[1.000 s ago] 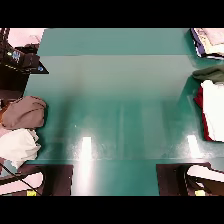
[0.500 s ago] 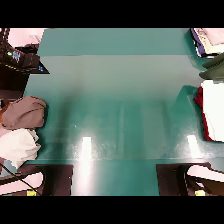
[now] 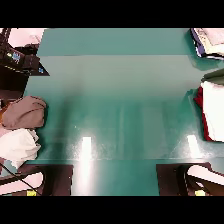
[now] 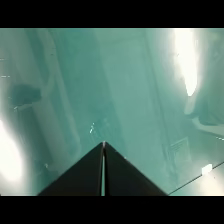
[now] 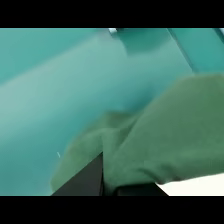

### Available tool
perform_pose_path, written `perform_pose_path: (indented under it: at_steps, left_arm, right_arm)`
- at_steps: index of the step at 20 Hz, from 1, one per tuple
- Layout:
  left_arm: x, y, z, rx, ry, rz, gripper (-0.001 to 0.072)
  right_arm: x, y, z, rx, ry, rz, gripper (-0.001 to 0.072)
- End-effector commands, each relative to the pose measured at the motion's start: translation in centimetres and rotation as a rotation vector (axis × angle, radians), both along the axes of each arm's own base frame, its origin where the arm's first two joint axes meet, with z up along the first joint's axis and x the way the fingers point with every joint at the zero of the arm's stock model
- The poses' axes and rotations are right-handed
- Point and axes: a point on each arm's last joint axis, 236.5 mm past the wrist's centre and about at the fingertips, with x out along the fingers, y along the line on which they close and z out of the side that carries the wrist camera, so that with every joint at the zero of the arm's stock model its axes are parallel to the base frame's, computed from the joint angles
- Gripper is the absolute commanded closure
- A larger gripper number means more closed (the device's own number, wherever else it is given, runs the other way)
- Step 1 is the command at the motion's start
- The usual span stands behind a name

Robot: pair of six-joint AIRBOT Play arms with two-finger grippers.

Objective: Fold the shirts.

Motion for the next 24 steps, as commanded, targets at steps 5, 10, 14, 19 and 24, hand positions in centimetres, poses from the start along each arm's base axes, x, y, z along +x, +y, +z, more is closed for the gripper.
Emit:
perform_pose_path:
  at_steps: [5, 10, 14, 19, 24]
  left_arm:
    - [0.0, 0.0, 0.0, 0.01, -0.011, -0.025, 0.0682]
    - [-0.1, 0.0, -0.1, 0.018, -0.021, -0.047, 0.0682]
    - [-0.1, 0.0, -0.1, 0.018, -0.018, -0.048, 0.0682]
    - [1.5, 0.1, 0.5, 0.008, -0.078, -0.006, 0.0682]
    - [1.7, 0.0, 0.7, 0.002, -0.086, 0.002, 0.0681]
  right_arm:
    - [-9.1, -0.3, -5.2, 0.164, 0.366, -0.172, 0.0683]
    - [-12.3, 0.8, -6.5, 0.213, 0.508, -0.179, 0.0321]
    - [-11.7, 2.9, -6.4, 0.272, 0.506, -0.119, 0.0325]
    - [-5.2, 14.3, -3.8, 0.396, 0.375, 0.27, 0.0335]
    - [-3.2, 28.8, -3.0, 0.349, 0.407, 0.699, 0.0458]
